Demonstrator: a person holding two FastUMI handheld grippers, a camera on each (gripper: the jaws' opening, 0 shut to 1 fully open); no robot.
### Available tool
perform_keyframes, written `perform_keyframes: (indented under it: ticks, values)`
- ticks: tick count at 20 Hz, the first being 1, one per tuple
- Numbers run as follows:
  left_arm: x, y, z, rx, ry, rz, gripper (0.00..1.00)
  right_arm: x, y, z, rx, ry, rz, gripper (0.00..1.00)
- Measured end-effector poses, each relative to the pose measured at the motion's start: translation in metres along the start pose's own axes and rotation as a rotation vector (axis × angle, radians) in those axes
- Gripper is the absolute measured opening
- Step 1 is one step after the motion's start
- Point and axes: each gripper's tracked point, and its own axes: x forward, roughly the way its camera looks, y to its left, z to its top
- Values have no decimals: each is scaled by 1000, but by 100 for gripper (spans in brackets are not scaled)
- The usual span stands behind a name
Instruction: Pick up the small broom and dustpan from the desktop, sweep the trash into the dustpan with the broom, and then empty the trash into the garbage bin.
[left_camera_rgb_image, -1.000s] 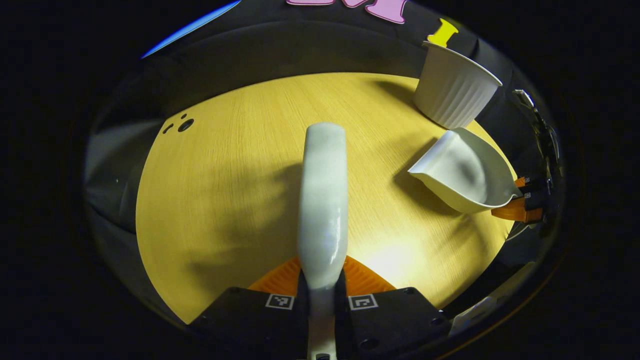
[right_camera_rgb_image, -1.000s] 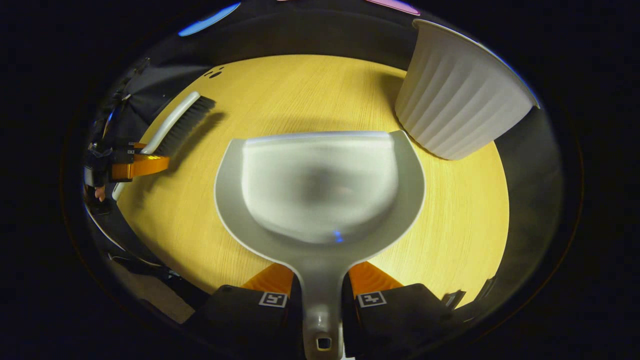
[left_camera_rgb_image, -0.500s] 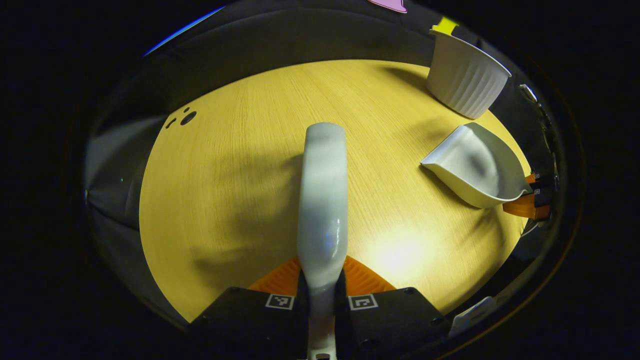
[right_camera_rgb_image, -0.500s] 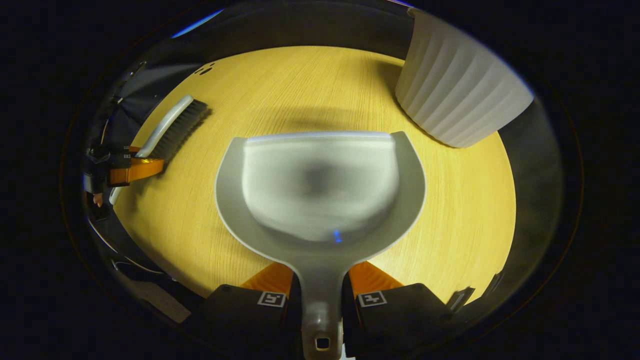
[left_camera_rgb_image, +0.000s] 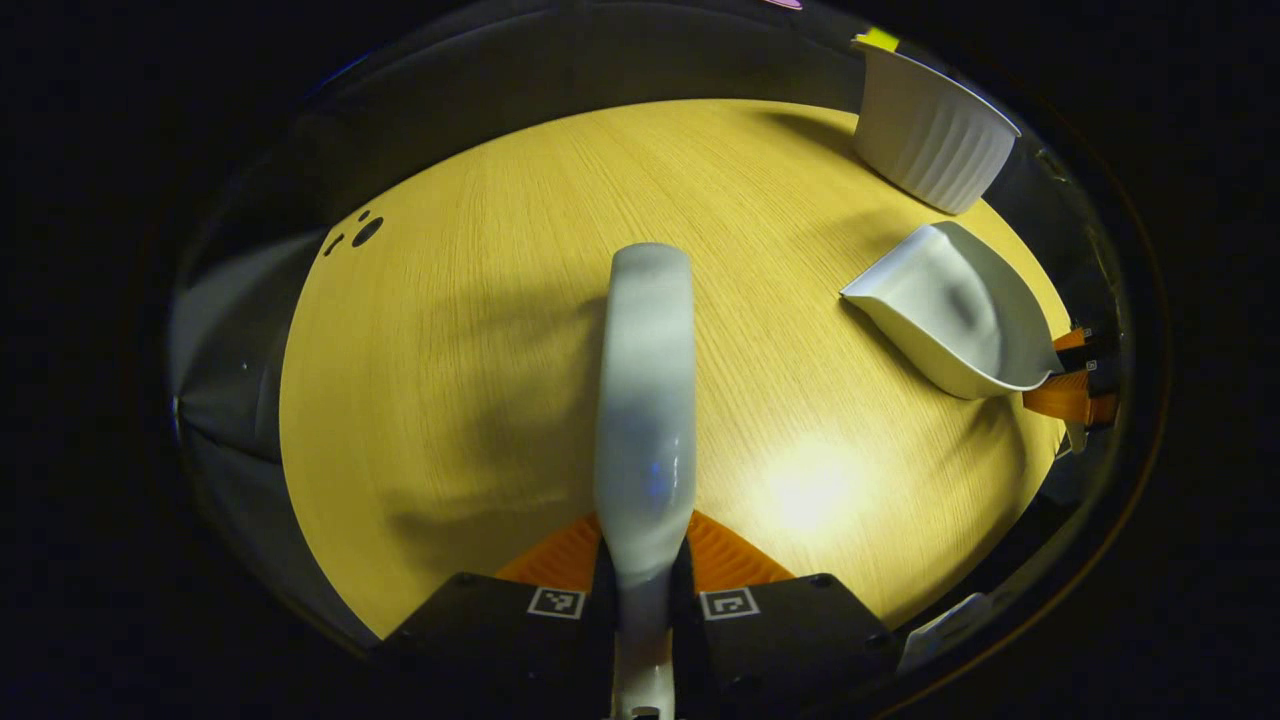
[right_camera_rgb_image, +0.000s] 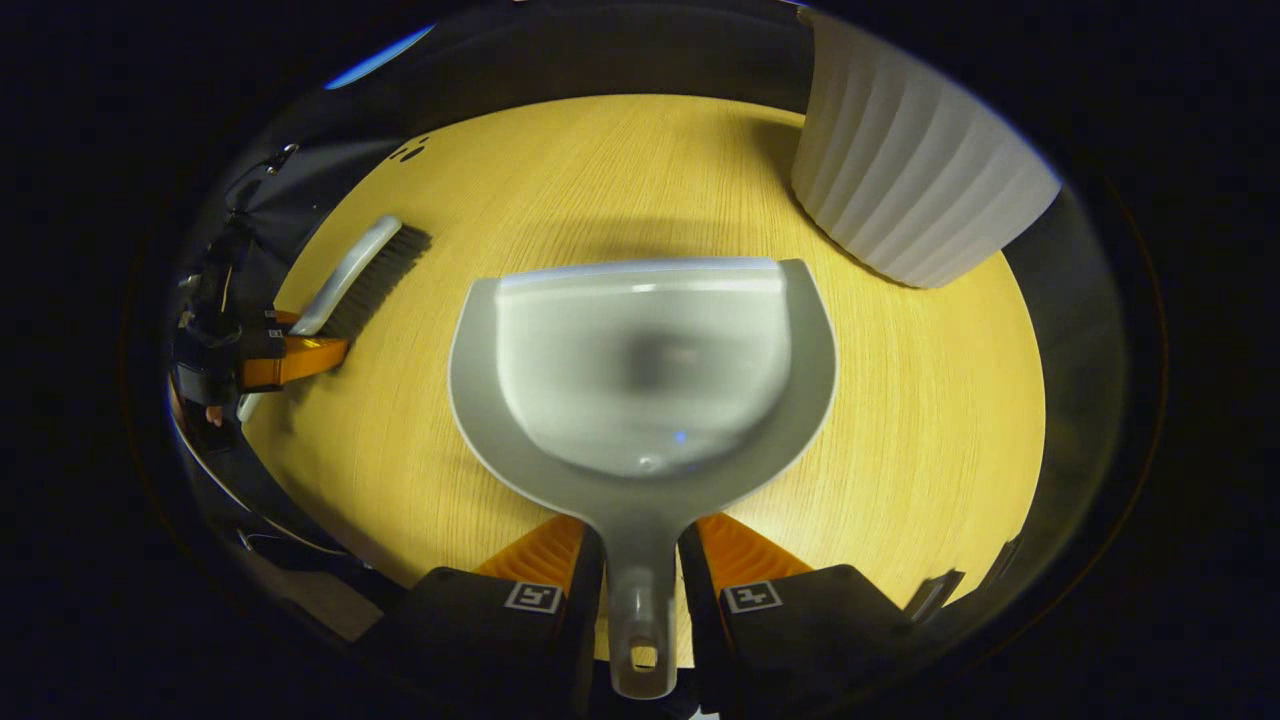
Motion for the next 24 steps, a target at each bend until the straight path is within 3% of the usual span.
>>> perform_keyframes:
  ticks: [5, 6, 9, 10, 11, 12, 13, 16, 20, 24]
  values:
    - [-10, 5, 1, 20, -10, 18, 27, -16, 2, 3, 25, -33, 17, 42]
    - [-16, 5, 3, 28, -19, 25, 39, -22, 2, 3, 25, -44, 21, 45]
    - [-33, 9, 12, 52, -62, 54, 34, -48, 0, 10, 15, -100, 24, 48]
    - [-44, 8, 13, 47, -84, 56, 42, -57, -1, 17, 16, -131, 24, 45]
    - [-54, 7, 17, 41, -114, 54, 42, -71, -1, 24, 20, -166, 23, 44]
    - [-68, 7, 24, 37, -158, 52, 43, -85, -1, 33, 26, -205, 23, 48]
    - [-85, 5, 34, 36, -215, 48, 42, -100, 0, 42, 34, -246, 26, 42]
    - [-143, -3, 72, 22, -429, 34, 42, -144, 3, 74, 38, -400, 23, 41]
    - [-225, -6, 128, -80, -698, -9, 42, -208, 12, 124, -14, -626, -8, 41]
    - [-304, 3, 175, -131, -891, 34, 42, -269, 26, 162, -77, -843, -48, 41]
